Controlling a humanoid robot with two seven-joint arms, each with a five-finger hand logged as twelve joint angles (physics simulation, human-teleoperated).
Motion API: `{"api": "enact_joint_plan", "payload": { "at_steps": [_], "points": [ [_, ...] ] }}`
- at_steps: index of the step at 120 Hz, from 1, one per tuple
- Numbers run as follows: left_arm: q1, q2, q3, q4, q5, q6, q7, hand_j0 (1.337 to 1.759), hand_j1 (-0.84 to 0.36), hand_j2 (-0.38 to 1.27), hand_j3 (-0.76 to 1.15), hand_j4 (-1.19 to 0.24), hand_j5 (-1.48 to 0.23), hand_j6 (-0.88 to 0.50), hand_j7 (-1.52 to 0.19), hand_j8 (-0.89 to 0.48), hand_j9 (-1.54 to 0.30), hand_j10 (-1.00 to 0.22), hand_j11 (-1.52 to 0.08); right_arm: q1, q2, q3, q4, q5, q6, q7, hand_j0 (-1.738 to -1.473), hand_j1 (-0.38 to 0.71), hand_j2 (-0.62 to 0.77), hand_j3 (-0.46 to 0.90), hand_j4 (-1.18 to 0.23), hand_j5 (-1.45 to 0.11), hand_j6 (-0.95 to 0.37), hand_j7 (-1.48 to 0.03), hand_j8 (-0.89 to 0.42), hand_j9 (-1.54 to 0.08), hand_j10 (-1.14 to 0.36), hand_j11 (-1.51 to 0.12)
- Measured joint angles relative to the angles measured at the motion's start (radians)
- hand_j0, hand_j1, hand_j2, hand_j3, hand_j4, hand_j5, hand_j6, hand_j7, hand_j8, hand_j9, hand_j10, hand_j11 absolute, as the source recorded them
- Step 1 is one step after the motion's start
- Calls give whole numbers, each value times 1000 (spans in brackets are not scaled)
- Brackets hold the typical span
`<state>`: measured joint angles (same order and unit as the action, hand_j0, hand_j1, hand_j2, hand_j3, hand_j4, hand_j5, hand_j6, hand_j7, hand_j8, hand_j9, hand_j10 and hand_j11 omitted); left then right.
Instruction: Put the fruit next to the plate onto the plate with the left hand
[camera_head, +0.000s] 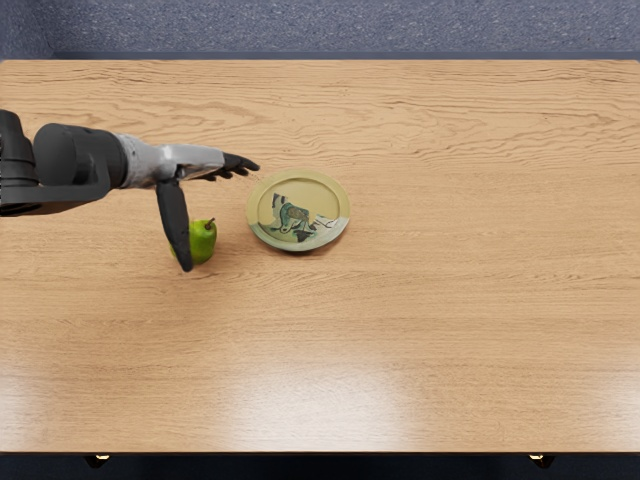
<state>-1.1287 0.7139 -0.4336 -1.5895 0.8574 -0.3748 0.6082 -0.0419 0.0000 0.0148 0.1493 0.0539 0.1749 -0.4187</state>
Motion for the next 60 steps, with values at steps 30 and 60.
{"api": "enact_joint_plan", "payload": {
  "at_steps": [30,60],
  "points": [
    [29,-35,69,-4,134,133,2,1658,308,8,0,-38,-46,-39,-46,-39,-46,-38,-46,0,0,0,-2,1,0,0,-1658,-349,0,0,0,0,0,0,0,0,0,0],
    [27,-46,165,38,200,150,3,1658,307,9,0,-40,-48,-41,-47,-40,-47,-39,-47,-4,0,0,-3,1,0,0,-1658,-349,0,0,0,0,0,0,0,0,0,0]
  ]
}}
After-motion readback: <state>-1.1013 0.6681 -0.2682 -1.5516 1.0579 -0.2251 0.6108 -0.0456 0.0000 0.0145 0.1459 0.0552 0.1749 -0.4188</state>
